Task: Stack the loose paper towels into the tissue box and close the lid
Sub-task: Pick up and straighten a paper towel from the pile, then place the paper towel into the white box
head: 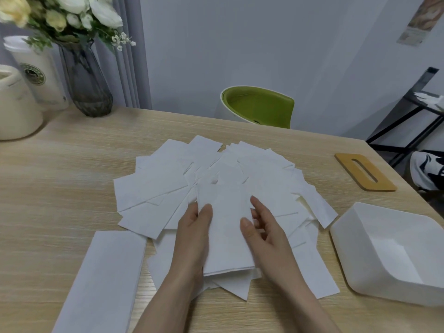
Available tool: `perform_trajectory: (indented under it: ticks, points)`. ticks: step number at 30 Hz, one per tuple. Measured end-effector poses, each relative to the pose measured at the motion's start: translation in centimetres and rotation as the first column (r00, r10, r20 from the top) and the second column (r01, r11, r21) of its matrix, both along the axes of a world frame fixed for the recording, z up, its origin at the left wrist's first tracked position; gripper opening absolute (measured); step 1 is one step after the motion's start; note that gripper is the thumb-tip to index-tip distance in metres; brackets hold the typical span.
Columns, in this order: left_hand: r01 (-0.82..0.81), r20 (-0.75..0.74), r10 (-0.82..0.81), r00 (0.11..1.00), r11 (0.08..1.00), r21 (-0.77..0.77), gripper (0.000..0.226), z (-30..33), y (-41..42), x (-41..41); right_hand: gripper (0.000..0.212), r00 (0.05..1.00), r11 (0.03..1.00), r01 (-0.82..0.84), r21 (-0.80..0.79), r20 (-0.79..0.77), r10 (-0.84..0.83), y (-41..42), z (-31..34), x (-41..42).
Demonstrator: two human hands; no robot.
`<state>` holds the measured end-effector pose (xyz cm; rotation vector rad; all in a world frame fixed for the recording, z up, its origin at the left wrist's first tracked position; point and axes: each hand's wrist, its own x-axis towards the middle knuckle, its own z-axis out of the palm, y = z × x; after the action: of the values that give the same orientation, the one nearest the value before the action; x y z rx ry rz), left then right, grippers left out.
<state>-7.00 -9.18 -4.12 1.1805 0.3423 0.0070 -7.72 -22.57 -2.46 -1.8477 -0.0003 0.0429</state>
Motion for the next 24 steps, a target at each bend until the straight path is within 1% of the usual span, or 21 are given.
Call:
perform_trajectory:
  ticks: [1,3,7,9,11,13,15,17,19,21,24]
  points:
    - [0.013,0.011,-0.013,1.000,1.000,-0.011,0.020,0.1,-0.3,-0.1,0.050,0.999,0.999,-0.027,0.024,-0.025,0.028,0.2,-0.1,-0.1]
    - [0.024,0.031,-0.024,0.999,1.000,-0.003,0.019,0.3,-0.9,-0.1,0.052,0.999,0.999,-0.041,0.006,-0.025,0.041,0.4,-0.2,-0.3]
    - [-0.033,0.027,0.033,0.999,0.999,-0.001,0.015,0.4,-1.9,0.0,0.053,1.000,0.999,-0.025,0.046,-0.007,0.025,0.1,0.0,-0.5]
    - [-0.088,0.006,0.088,0.996,0.995,-0.041,0.015,0.4,-2.1,0.2,0.058,1.000,0.996,0.008,0.086,0.014,-0.009,-0.4,0.2,-0.8]
    - [-0.177,-0.017,0.177,0.984,0.979,-0.101,0.018,0.6,-2.4,0.5,0.060,0.997,0.988,0.056,0.144,0.038,-0.062,-0.9,0.3,-1.2]
    - [-0.256,-0.033,0.254,0.967,0.952,-0.170,0.021,1.0,-2.8,0.9,0.059,0.997,0.976,0.070,0.208,0.030,-0.078,-1.2,0.3,-1.8]
    - [-0.280,-0.024,0.280,0.960,0.943,-0.181,0.023,1.3,-3.4,1.2,0.054,0.997,0.954,0.067,0.291,0.019,-0.075,-1.1,0.2,-2.3]
    - [-0.250,0.007,0.255,0.967,0.955,-0.162,0.022,1.5,-3.8,1.2,0.042,0.995,0.944,0.074,0.321,0.034,-0.090,-1.2,0.1,-2.5]
    - [-0.191,0.051,0.198,0.979,0.975,-0.113,0.019,1.5,-3.6,1.1,0.030,0.992,0.957,0.084,0.277,0.067,-0.106,-1.8,0.4,-2.3]
    - [-0.129,0.105,0.132,0.986,0.991,-0.037,0.020,1.4,-2.7,1.1,0.028,0.987,0.967,0.106,0.233,0.092,-0.131,-3.1,1.1,-1.9]
    - [-0.051,0.156,0.034,0.987,0.993,0.104,0.038,1.6,-1.4,1.4,0.027,0.980,0.985,0.126,0.117,0.142,-0.142,-5.6,2.3,-1.2]
